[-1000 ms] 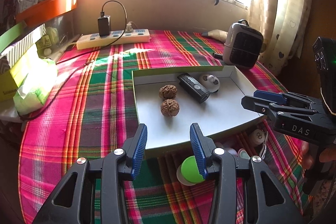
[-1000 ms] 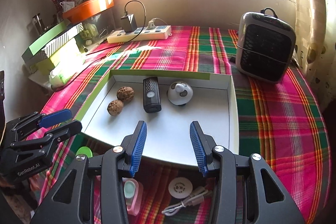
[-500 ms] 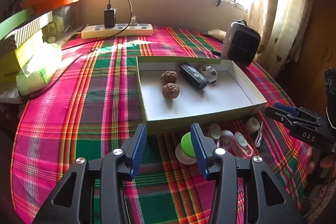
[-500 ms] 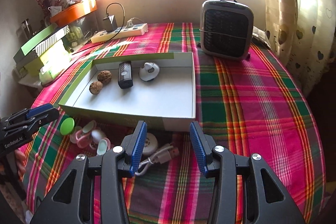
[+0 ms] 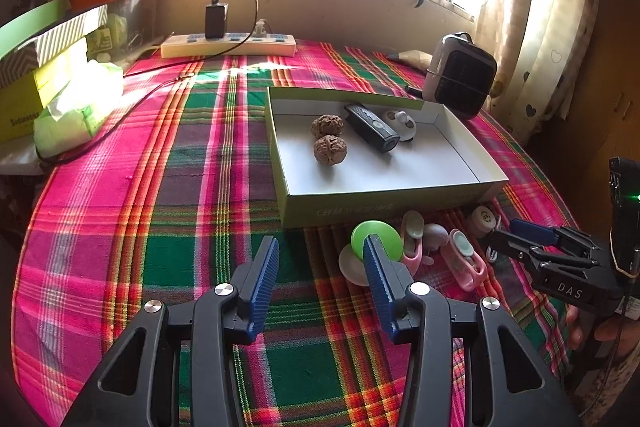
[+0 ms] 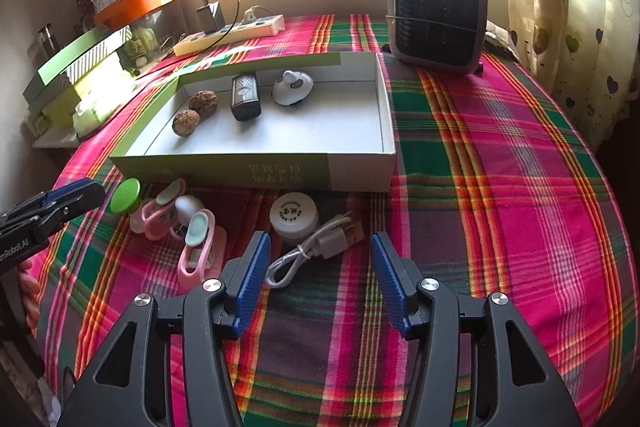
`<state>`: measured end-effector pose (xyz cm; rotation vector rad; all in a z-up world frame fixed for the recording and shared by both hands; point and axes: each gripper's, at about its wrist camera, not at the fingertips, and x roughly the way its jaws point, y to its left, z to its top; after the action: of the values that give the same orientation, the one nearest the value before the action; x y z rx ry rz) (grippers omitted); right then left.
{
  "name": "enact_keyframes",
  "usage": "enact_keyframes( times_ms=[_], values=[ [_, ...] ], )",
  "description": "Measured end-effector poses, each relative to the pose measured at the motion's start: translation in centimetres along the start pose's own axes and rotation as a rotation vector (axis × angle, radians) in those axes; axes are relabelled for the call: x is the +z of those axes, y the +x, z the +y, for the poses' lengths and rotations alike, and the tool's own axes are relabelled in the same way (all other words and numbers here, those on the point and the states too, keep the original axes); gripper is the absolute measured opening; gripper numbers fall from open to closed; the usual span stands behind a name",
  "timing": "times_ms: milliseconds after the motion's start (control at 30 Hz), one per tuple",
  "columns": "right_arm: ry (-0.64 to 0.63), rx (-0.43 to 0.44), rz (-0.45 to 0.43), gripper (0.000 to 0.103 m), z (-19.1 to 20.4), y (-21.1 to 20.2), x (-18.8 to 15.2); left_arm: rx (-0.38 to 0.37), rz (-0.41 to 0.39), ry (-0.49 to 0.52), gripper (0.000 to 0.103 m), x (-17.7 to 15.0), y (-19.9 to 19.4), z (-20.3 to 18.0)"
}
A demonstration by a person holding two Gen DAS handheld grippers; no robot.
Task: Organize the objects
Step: 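Withdraw both tools from the box toward the remaining objects, then close right tool on the white USB cable while left tool moves to the green mushroom toy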
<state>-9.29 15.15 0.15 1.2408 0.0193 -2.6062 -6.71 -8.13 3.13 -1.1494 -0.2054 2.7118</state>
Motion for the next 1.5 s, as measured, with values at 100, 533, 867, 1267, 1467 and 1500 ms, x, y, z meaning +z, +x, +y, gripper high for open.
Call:
enact_keyframes(
  times_ms=[100, 533, 867, 1267, 1467, 1500],
  values=[
    [-0.016, -0.01, 0.014, 0.054, 0.4, 0.4, -0.3, -0.006, 0.005, 0.002, 0.043, -0.1, 0.1, -0.1],
    [-0.033, -0.131, 0.017, 0.056, -0.9, -0.3, -0.9, -0.06, 0.019, 0.016, 0.043, -0.2, 0.4, -0.9],
    [-0.012, -0.143, 0.019, 0.056, -2.1, -0.4, -1.0, -0.07, 0.025, 0.017, 0.044, -0.1, 0.7, -1.2],
    [-0.025, -0.152, 0.019, 0.056, -2.0, 0.6, -0.1, -0.07, 0.032, 0.02, 0.045, -0.2, 1.0, -1.5],
    [-0.035, -0.113, 0.019, 0.044, -1.7, 0.6, 0.0, -0.075, 0.043, 0.026, 0.045, -0.2, 1.4, -1.9],
    [-0.038, -0.112, 0.019, 0.043, -1.6, 0.6, 0.0, -0.076, 0.044, 0.027, 0.045, -0.2, 1.5, -1.9]
  ],
)
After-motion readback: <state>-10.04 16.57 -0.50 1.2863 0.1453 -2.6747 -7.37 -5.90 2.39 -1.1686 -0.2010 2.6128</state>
